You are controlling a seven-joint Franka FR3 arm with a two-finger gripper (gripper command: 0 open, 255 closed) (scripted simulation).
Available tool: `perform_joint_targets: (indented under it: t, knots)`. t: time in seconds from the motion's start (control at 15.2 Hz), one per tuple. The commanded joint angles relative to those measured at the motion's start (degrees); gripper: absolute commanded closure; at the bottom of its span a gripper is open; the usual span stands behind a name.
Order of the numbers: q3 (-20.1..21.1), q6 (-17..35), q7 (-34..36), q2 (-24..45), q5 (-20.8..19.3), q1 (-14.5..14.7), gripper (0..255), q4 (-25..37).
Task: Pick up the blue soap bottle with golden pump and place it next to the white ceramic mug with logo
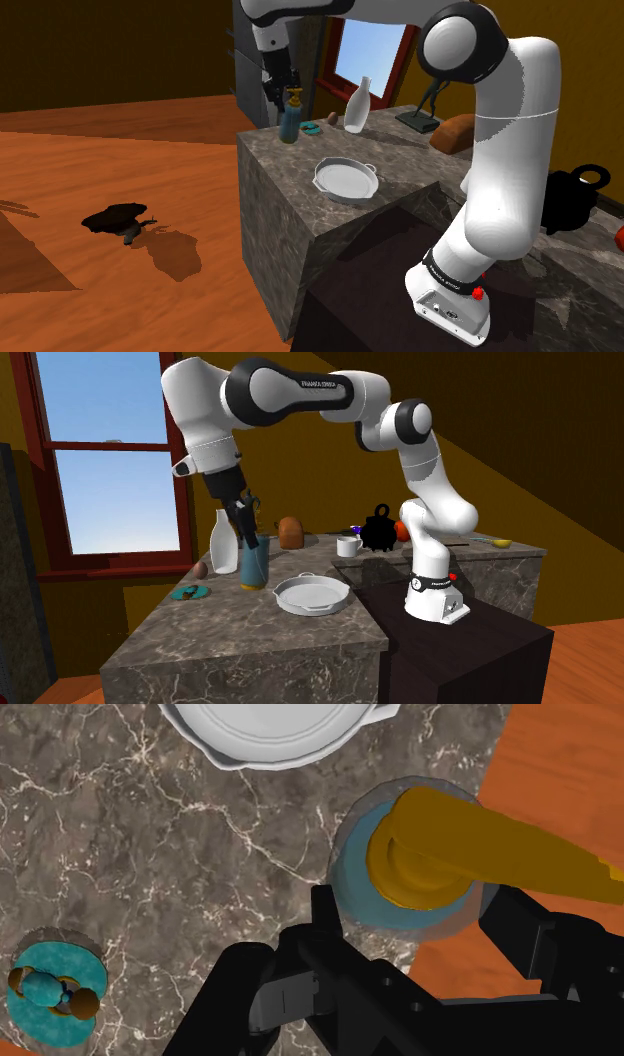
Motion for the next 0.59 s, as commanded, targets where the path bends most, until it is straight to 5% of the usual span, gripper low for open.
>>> perform_joint_targets:
  t: [0.0,0.53]
  knots:
    - [0.0,-1.8,-0.1,0.1,0.0,0.1,255,1.9]
    - [0.0,-8.7,-0.9,1.4,-0.2,0.4,255,10.1]
